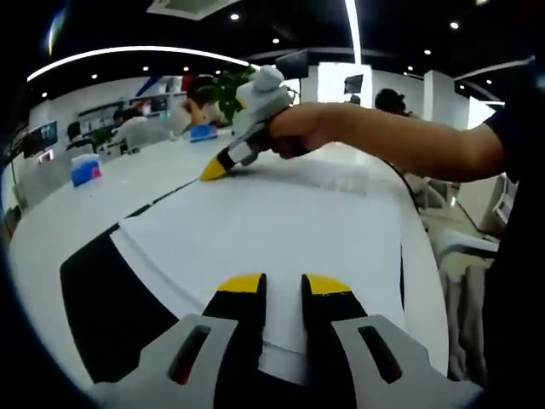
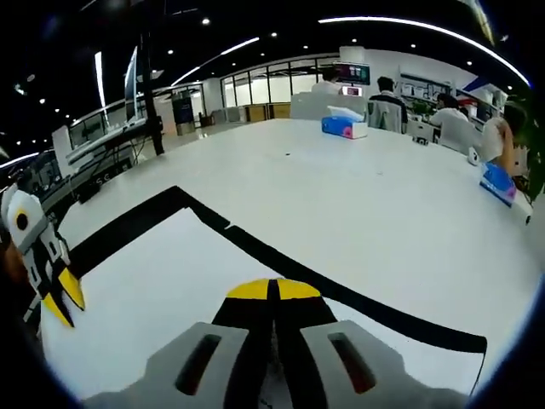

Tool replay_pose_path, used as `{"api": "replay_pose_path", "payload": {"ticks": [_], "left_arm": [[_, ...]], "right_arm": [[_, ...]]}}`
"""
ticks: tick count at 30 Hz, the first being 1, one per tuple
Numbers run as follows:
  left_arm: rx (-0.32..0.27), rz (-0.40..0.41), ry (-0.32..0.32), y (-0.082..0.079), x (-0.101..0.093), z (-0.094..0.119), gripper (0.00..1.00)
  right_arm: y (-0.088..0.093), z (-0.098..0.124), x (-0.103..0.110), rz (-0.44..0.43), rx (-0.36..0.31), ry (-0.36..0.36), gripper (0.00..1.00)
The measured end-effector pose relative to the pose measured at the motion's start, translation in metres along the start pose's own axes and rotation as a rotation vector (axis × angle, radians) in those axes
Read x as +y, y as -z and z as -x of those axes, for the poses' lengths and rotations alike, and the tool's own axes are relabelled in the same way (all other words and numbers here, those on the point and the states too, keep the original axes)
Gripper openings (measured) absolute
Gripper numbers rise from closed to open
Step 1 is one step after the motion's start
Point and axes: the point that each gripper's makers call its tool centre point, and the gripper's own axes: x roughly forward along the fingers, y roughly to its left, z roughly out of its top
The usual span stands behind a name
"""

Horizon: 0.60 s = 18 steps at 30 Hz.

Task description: Flip through the bound document one page at a time

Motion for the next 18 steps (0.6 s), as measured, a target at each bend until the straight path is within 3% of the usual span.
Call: {"api": "replay_pose_path", "payload": {"ticks": [2,9,18], "left_arm": [[0.007,-0.004,0.001,-0.001,0.000,0.000,0.19],[0.020,-0.011,-0.002,-0.003,-0.002,-0.001,0.19],[0.043,-0.024,-0.015,-0.004,-0.004,0.000,0.19]], "right_arm": [[-0.004,-0.007,-0.009,-0.008,0.004,0.006,0.02],[-0.003,-0.005,-0.011,-0.002,-0.010,0.021,0.02],[0.011,0.015,0.006,0.030,-0.018,0.052,0.02]]}}
